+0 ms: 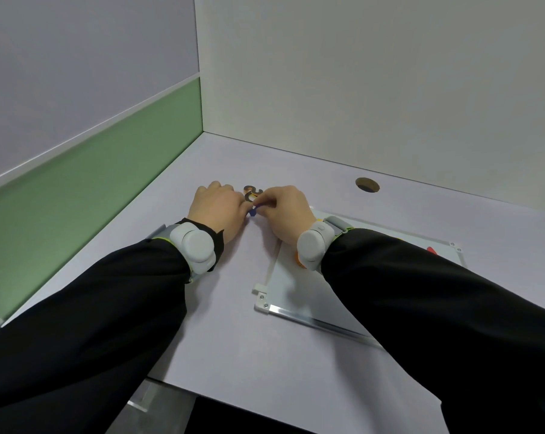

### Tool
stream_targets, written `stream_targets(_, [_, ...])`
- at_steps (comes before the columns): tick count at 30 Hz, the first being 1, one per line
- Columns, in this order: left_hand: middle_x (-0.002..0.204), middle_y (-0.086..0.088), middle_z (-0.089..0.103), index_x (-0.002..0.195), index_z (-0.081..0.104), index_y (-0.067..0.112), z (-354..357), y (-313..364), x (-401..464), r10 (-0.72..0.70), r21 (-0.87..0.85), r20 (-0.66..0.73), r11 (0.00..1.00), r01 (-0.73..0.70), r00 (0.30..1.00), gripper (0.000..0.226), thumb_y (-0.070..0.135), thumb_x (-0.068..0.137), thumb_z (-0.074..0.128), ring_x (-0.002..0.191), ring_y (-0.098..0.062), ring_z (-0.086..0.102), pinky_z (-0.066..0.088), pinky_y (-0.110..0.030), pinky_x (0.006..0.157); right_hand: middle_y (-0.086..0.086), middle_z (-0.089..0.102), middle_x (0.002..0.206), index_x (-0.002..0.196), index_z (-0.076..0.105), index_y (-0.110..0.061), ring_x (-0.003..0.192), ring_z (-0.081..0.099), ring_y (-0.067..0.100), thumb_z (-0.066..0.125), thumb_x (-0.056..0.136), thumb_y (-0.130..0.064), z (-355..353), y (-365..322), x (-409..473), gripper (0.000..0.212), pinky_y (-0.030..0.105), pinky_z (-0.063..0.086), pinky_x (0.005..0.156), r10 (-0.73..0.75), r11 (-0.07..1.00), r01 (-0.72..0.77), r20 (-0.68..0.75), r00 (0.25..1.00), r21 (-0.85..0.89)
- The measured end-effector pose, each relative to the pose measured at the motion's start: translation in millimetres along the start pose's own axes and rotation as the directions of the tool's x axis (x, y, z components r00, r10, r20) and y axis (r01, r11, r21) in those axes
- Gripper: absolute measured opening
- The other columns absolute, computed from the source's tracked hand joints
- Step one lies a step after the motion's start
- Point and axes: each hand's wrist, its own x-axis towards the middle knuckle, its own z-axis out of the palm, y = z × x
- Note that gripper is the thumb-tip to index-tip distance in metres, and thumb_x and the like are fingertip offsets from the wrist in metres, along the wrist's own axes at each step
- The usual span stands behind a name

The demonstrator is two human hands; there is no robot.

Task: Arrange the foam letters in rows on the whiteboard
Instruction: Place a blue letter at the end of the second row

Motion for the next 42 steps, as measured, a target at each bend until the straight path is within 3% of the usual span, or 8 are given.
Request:
stream_targets(3, [0.081,0.001,0.061,0.087,0.068,0.026,-4.6,2.8,-1.2,-0.04,-0.116,-0.079,0.993,0.031,0.996,0.034,0.035,0.099,0.038,0.091,-0.027,0.054,0.037,-0.04,0.085,0.005,0.075,0.091,0.094,0.078,-0.012,0.087,0.066,0.019,0.065,0.084,-0.008,-8.5,-1.4,-0.6,0.016,0.024,0.046,0.076,0.038,0.996,-0.037,-0.015,0.999,0.075])
stream_targets(8, [0.105,0.001,0.068,0.117,0.06,0.02,-8.4,10.3,-4.1,-0.115,-0.352,-0.132,0.934,0.061,0.985,0.024,0.026,0.098,0.048,0.091,-0.028,0.063,0.045,-0.038,0.087,0.01,0.073,0.09,0.099,0.073,-0.013,0.086,0.066,0.022,0.065,0.084,-0.009,-27.2,-3.8,-9.0,0.018,0.03,0.051,0.078,0.085,0.988,-0.075,-0.069,0.994,0.137])
stream_targets(16, [0.098,0.011,0.067,0.119,0.061,0.023,-14.1,46.2,-27.0,-0.036,-0.527,-0.101,0.85,-0.023,0.994,0.032,0.018,0.089,0.055,0.092,-0.016,0.062,0.052,-0.036,0.085,0.007,0.072,0.082,0.091,0.07,-0.012,0.068,0.064,0.015,0.071,0.081,-0.012,-60.9,8.2,-33.2,0.01,0.025,0.05,0.059,0.144,0.975,-0.112,-0.158,0.977,0.194])
stream_targets(20, [0.107,0.008,0.063,0.131,0.058,0.021,-16.1,67.7,-36.0,0.043,-0.525,-0.119,0.845,-0.099,0.992,0.04,0.019,0.091,0.057,0.098,-0.014,0.06,0.049,-0.035,0.092,0.007,0.073,0.083,0.082,0.069,-0.018,0.083,0.071,0.024,0.074,0.078,-0.013,-83.4,18.8,-47.3,0.008,0.04,0.06,0.075,0.165,0.965,-0.121,-0.178,0.97,0.235])
stream_targets(23, [0.113,0.003,0.061,0.126,0.059,0.019,-17.2,86.8,-42.9,0.109,-0.51,-0.11,0.847,-0.15,0.988,0.036,0.018,0.091,0.056,0.099,-0.016,0.06,0.049,-0.036,0.091,0.01,0.073,0.084,0.079,0.069,-0.017,0.08,0.07,0.028,0.074,0.076,-0.01,-100.4,25.8,-57.9,0.009,0.046,0.06,0.073,0.177,0.958,-0.126,-0.188,0.966,0.257])
stream_targets(31, [0.115,-0.002,0.06,0.126,0.058,0.012,-17.6,127.0,-53.7,0.217,-0.518,-0.084,0.824,-0.229,0.972,0.035,0.018,0.092,0.055,0.1,-0.019,0.06,0.048,-0.038,0.091,0.006,0.066,0.094,0.078,0.073,-0.006,0.069,0.062,0.019,0.076,0.072,-0.003,-136.4,46.8,-85.1,0.007,0.026,0.048,0.064,0.207,0.944,-0.135,-0.222,0.953,0.301])
stream_targets(35, [0.114,-0.001,0.061,0.126,0.058,0.011,-15.4,146.6,-59.1,0.268,-0.519,-0.075,0.812,-0.267,0.961,0.034,0.019,0.092,0.054,0.098,-0.017,0.06,0.048,-0.033,0.088,0.006,0.067,0.072,0.078,0.072,-0.004,0.056,0.057,0.012,0.074,0.074,0.002,-153.3,56.7,-102.0,0.008,0.015,0.043,0.051,0.248,0.921,-0.168,-0.196,0.949,0.351])
stream_targets(42, [0.112,0.002,0.06,0.122,0.059,0.013,-5.6,173.3,-66.7,0.348,-0.526,-0.047,0.788,-0.319,0.936,0.033,0.019,0.09,0.056,0.095,-0.015,0.059,0.049,-0.034,0.086,0.005,0.071,0.067,0.077,0.072,-0.003,0.054,0.056,0.014,0.075,0.073,0.002,-173.3,83.5,-127.1,0.006,0.022,0.044,0.055,0.307,0.885,-0.21,-0.181,0.934,0.415])
